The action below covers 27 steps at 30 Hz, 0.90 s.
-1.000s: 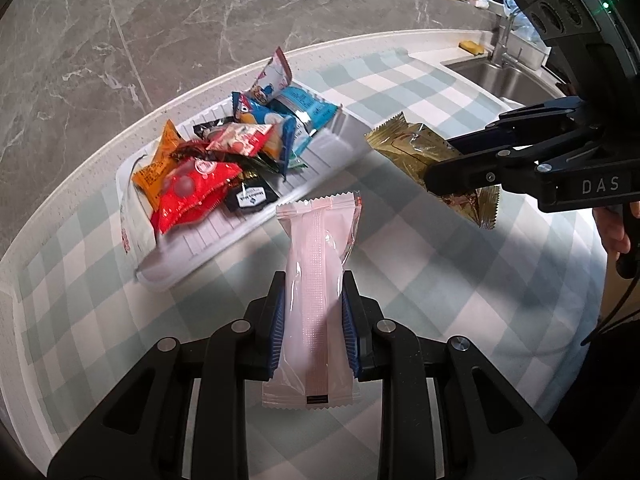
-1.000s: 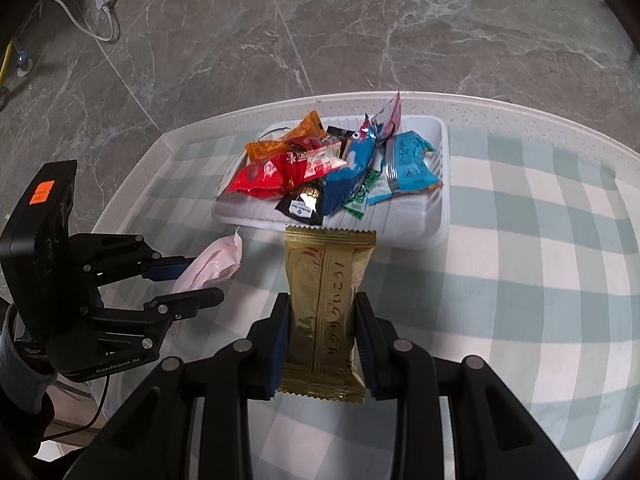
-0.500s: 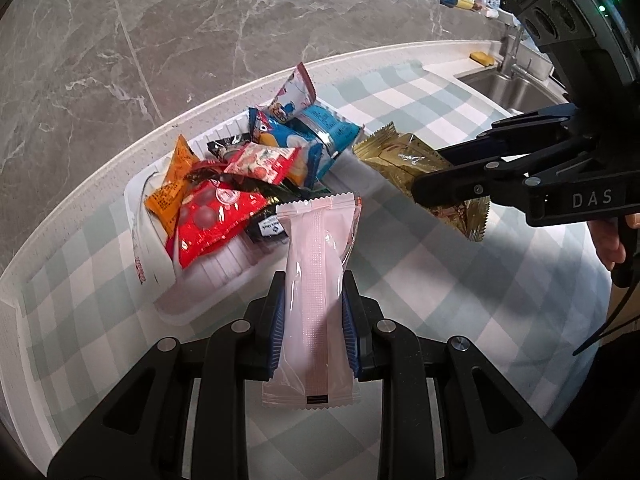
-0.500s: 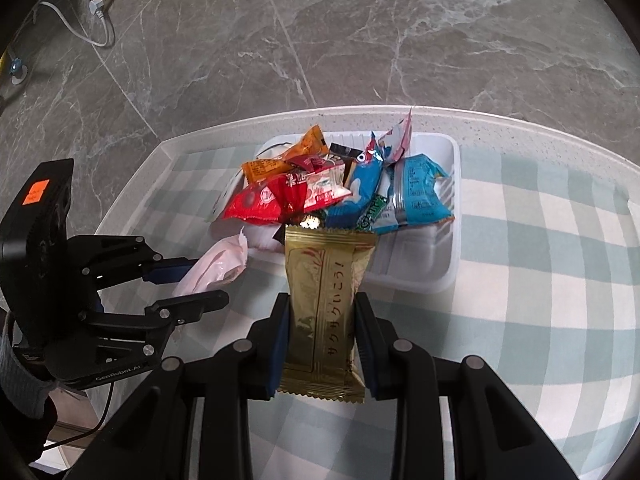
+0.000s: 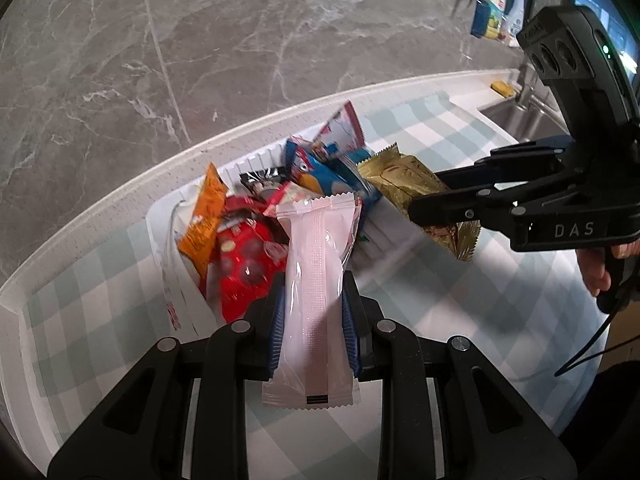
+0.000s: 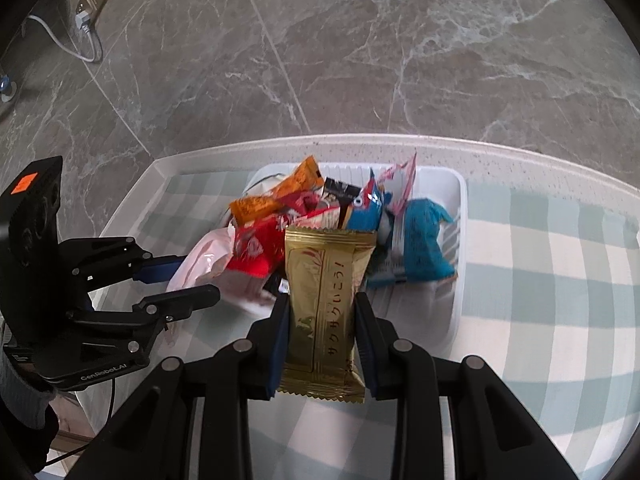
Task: Organize snacks
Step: 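Carry the pink bar and gold packet over the tray and lower them in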
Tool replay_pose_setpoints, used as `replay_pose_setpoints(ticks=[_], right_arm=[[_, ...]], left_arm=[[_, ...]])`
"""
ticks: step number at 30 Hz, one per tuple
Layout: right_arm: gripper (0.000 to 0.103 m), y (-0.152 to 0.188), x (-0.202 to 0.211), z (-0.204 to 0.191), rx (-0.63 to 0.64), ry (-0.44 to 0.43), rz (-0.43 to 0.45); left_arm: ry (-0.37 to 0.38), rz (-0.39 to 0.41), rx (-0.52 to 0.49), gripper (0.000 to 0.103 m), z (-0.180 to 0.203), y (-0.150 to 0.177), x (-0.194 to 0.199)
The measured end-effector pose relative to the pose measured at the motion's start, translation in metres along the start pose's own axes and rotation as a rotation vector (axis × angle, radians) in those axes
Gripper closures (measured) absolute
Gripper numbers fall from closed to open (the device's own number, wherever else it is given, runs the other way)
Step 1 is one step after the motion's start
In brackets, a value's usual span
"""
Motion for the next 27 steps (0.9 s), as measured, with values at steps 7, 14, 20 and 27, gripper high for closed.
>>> replay_pose_setpoints(ticks=[7,14,20,27], right_arm=[[0.07,-0.018,-0.013,0.003,0.007,0.0,0.002],[0.07,-0.032,-0.027,0.0,0.02,-0.01,-0.001],[0.07,-0.04,-0.038,-0.001,0.033,-0.012,-0.006],[0.07,-0.045,-0.048,0.0,0.044,-0.009,-0.014]], left_arm=[[-0.011,0.003,0.025,0.08,-0.013,-0.016,-0.012],[-0.02,0.006,0.049,0.08,-0.023,-0.031,-0.025],[-0.032,0.004,0.062,0.08,-0.031,-0.038,-0.035],[-0.035,-0.004,0.08,0.08,-0.038,-0.04,-0.046]])
Point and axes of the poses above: each gripper's, at about its wrist camera, not at the fingertips, and x roughly against the way its jaws point, z to its right, y to its underside, the point moved 9 cm from there along -x, roughly the way its jaws point, and after that the axes turned 6 degrees about z, right-handed, at the moved point
